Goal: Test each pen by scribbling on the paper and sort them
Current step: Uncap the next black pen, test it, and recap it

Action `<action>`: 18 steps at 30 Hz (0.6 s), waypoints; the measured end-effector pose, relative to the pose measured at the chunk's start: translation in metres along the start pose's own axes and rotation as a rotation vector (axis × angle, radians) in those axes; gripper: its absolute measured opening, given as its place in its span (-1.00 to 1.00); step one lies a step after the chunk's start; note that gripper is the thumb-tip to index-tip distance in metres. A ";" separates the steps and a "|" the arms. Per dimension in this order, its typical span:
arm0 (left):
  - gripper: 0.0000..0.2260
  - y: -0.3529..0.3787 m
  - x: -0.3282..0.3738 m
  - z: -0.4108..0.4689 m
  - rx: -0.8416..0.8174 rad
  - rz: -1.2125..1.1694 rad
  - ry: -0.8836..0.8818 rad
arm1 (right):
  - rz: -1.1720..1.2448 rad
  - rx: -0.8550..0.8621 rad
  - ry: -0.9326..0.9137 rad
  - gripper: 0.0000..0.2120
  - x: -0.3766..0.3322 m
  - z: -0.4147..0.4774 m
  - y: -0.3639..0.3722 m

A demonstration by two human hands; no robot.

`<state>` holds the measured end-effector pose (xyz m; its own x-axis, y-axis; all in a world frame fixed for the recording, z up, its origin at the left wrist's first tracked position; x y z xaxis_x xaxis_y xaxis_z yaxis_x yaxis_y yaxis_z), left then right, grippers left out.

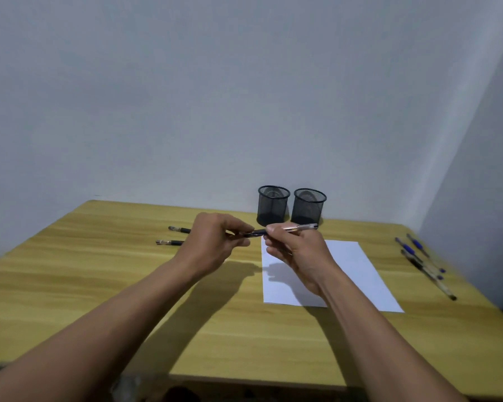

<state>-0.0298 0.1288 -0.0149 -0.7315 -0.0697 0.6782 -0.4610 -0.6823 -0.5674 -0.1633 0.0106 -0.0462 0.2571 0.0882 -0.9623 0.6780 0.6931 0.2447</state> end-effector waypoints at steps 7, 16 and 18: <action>-0.85 0.013 0.001 0.024 -0.023 0.013 0.052 | 0.067 0.123 -0.047 -0.90 0.000 0.019 -0.015; -0.90 0.030 -0.007 0.053 -0.101 -0.061 -0.063 | 0.088 0.125 -0.019 -0.89 0.012 0.043 -0.017; -0.91 0.028 -0.015 0.061 -0.116 -0.055 -0.098 | 0.155 0.175 -0.010 -0.90 0.016 0.048 -0.025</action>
<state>-0.0012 0.0665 -0.0127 -0.6535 -0.1091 0.7491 -0.5580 -0.5992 -0.5741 -0.1433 -0.0398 -0.0624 0.3739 0.1758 -0.9107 0.7386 0.5374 0.4070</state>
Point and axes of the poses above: each hand's wrist, its own z-axis towards the middle knuckle, its own y-axis out of the palm, x = y × z, the point moved 6 cm from there along z, towards the middle knuckle, and after that the axes turned 6 degrees about -y, right-handed, at the moved point
